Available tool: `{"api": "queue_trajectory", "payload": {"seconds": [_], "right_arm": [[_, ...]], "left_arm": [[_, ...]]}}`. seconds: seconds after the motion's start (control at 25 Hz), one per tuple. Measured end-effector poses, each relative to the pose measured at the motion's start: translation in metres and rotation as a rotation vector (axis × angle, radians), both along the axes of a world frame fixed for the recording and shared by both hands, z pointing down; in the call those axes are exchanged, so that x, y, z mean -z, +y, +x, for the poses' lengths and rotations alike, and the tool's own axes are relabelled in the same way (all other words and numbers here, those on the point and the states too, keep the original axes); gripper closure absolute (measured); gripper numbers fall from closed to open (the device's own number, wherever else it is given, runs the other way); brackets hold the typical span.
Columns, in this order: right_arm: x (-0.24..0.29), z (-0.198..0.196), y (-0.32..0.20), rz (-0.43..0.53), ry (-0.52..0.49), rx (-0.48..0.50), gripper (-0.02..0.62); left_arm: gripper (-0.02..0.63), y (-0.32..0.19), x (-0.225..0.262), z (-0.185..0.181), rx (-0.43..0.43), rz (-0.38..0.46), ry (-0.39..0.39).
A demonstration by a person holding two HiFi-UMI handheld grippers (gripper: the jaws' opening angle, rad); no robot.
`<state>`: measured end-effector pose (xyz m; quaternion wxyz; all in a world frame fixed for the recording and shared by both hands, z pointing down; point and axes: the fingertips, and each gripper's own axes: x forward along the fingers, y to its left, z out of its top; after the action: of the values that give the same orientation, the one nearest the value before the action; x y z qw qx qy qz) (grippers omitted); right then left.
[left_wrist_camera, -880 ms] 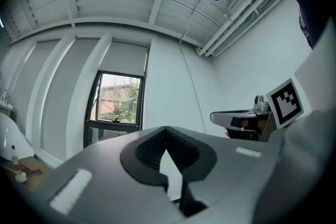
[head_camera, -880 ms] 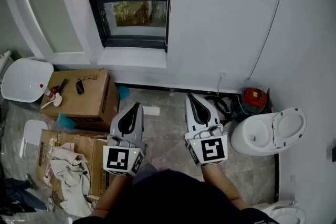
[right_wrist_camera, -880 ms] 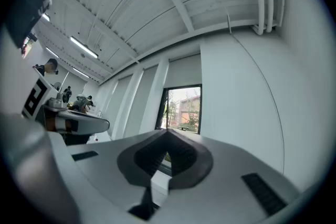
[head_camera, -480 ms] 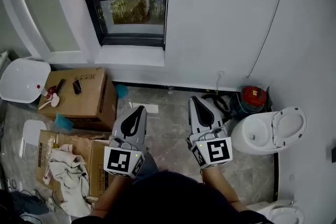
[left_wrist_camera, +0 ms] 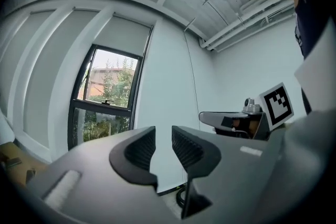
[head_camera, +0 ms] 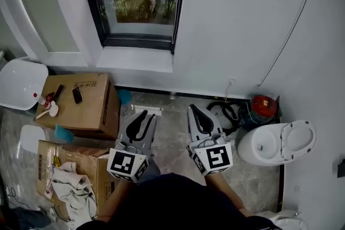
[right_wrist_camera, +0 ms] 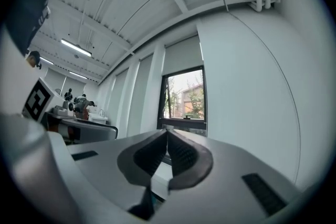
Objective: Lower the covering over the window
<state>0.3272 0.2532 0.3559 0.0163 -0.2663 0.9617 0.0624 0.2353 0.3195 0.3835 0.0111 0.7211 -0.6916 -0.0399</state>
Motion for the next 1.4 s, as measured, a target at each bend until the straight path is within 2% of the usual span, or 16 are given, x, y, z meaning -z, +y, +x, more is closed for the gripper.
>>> {"api": "queue_trajectory", "payload": {"seconds": [0.12, 0.32, 0.48, 0.64, 0.84, 1.2, 1.4], "right_arm": [[0.012, -0.042, -0.028, 0.036, 0.001, -0.004, 0.583], [0.013, -0.113, -0.076, 0.008, -0.011, -0.042, 0.583], [0.013, -0.170, -0.105, 0.013, -0.022, -0.053, 0.583], [0.006, -0.205, -0.127, 0.013, -0.017, -0.093, 0.583], [-0.007, -0.230, -0.145, -0.044, 0.035, -0.141, 0.583], [-0.009, -0.271, -0.190, -0.006, 0.070, -0.126, 0.583], [-0.007, -0.313, -0.239, 0.045, 0.080, -0.089, 0.583]], "left_arm": [[0.523, -0.032, 0.011, -0.047, -0.009, 0.031, -0.012], [0.523, -0.082, 0.019, -0.113, -0.074, 0.033, -0.036], [0.523, -0.110, 0.019, -0.170, -0.090, 0.035, -0.026], [0.517, -0.137, 0.014, -0.213, -0.129, 0.033, -0.020], [0.515, -0.159, 0.009, -0.247, -0.157, 0.028, 0.020], [0.515, -0.206, 0.000, -0.279, -0.188, 0.028, 0.068], [0.515, -0.256, 0.003, -0.306, -0.222, 0.050, 0.071]]}}
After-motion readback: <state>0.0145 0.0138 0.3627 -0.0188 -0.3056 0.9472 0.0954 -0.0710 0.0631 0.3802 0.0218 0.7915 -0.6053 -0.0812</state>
